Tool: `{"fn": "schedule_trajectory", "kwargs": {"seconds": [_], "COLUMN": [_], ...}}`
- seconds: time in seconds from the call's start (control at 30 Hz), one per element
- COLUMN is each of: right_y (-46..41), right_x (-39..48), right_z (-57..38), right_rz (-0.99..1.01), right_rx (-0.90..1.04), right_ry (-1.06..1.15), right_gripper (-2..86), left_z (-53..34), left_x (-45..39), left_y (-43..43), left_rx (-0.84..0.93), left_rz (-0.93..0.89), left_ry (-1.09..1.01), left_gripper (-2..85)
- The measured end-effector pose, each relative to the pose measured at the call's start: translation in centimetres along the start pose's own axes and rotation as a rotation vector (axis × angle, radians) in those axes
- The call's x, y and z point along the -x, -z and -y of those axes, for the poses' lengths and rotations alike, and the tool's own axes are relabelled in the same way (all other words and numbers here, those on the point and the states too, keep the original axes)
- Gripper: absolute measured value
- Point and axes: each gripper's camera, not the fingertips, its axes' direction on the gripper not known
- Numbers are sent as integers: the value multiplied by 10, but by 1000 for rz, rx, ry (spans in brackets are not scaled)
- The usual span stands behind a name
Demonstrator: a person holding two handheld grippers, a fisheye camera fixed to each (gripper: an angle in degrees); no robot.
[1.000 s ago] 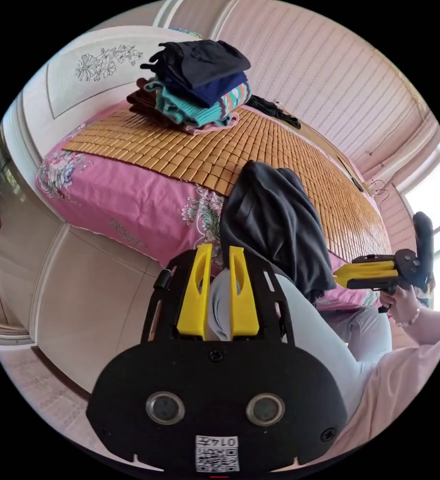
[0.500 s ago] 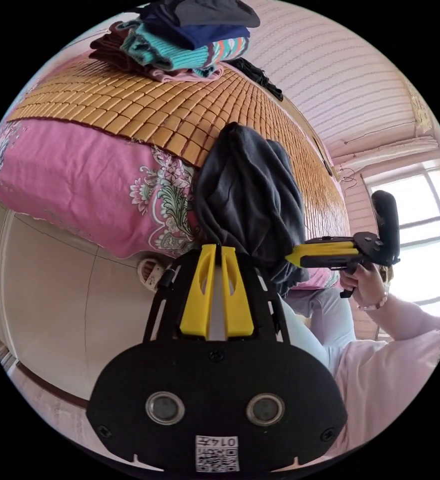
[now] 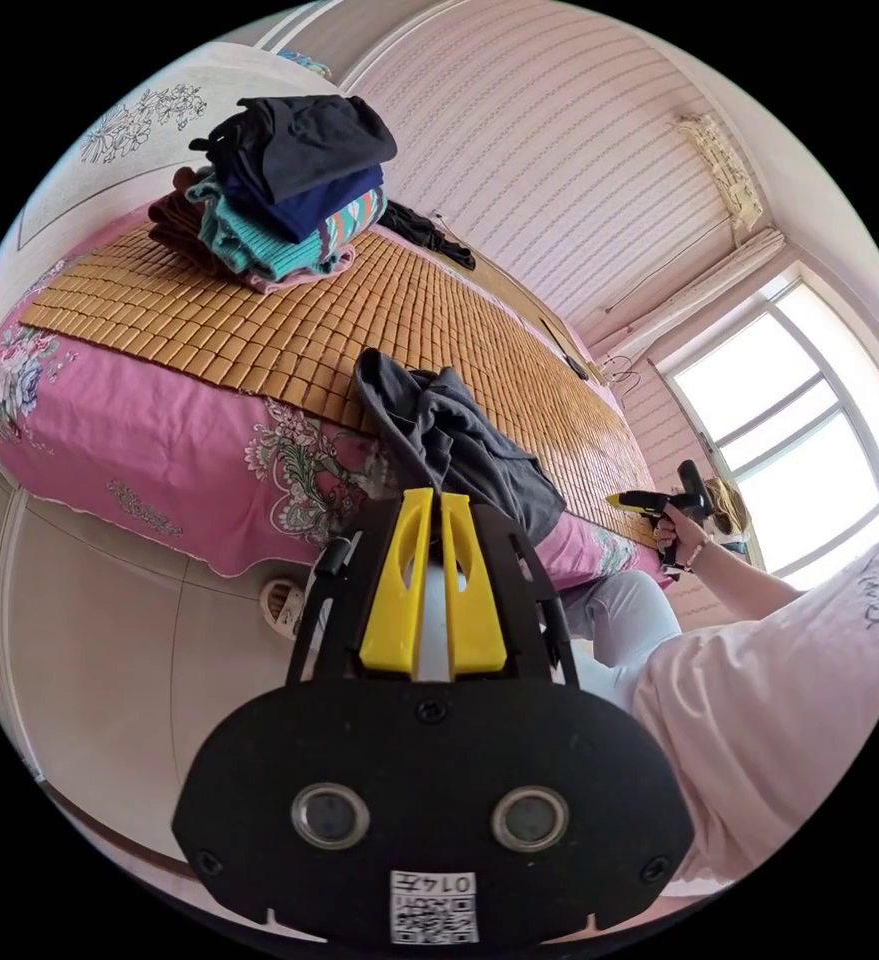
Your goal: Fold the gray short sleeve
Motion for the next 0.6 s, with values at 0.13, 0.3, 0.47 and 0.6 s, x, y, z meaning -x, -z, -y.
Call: {"fn": "schedule_trajectory", "kwargs": {"seconds": [0.13,0.3,0.47,0.6], "right_y": [-30,-62,-68,-14], "right_x": [28,47,26,-10], "right_z": [-19,-22,-47,-77], "right_rz": [-118,-217,-115,215], "right_rx": [75,106,166,21], "right_ry": [187,273,249,192], "right_gripper": [70,85,25,15], "left_z": [-9,-15,-29,-33], "left_x": [-6,-14,-24,-40], "left_y": [4,12,30,62], "left_rx": [-3,40,46,-40], "left_rz": [11,85,34,31], "left_ry": [21,35,67,45], "left_gripper": [-10,-9,-10,-10]}}
